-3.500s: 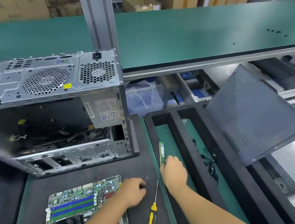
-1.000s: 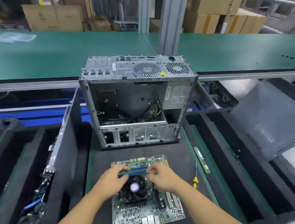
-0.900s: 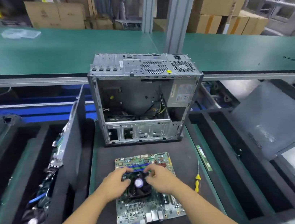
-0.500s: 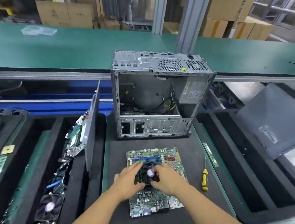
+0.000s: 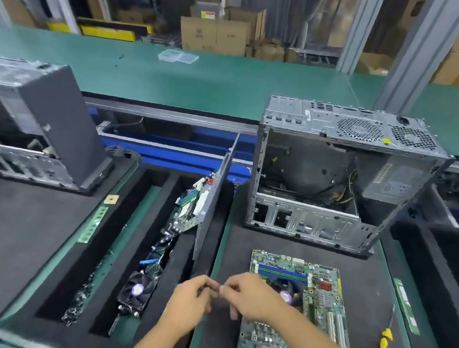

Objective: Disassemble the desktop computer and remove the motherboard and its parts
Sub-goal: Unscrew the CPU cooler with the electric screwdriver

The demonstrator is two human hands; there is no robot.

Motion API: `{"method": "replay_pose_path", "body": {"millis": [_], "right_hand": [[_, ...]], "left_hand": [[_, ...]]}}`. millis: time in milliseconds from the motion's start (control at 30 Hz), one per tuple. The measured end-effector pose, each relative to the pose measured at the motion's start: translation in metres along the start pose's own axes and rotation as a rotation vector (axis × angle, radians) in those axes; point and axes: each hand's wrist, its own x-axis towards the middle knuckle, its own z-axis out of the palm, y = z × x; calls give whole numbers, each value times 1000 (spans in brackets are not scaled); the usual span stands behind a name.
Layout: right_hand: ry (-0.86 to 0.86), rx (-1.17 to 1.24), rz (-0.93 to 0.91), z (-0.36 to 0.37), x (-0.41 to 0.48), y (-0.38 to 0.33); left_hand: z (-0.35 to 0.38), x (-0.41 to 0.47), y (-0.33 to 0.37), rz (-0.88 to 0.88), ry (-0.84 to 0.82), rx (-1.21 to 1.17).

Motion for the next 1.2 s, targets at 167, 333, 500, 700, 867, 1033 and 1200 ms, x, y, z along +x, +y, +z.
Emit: {"method": "replay_pose_path", "body": {"millis": [167, 333, 500, 700, 867, 1033, 1200], "right_hand": [[-138, 17, -95, 28, 29, -21], [-277, 37, -147, 73, 43, -42], [-424, -46, -233, 115, 44, -66], [-535, -63, -301, 155, 49, -107], [-551, -98, -335, 180, 56, -149], [-520, -131, -317, 213, 67, -194], [-518, -157, -291, 259, 79, -241]], "left_hand": [[-20, -28, -35, -168, 168, -193], [-33, -67, -66, -292, 233, -192], [-41, -108, -91, -449, 340, -165], [-70, -156, -127, -603, 461, -173], [-111, -184, -162, -697, 640, -197], [-166, -209, -204, -715, 808, -60], [-237, -217, -254, -655, 678, 425]]}}
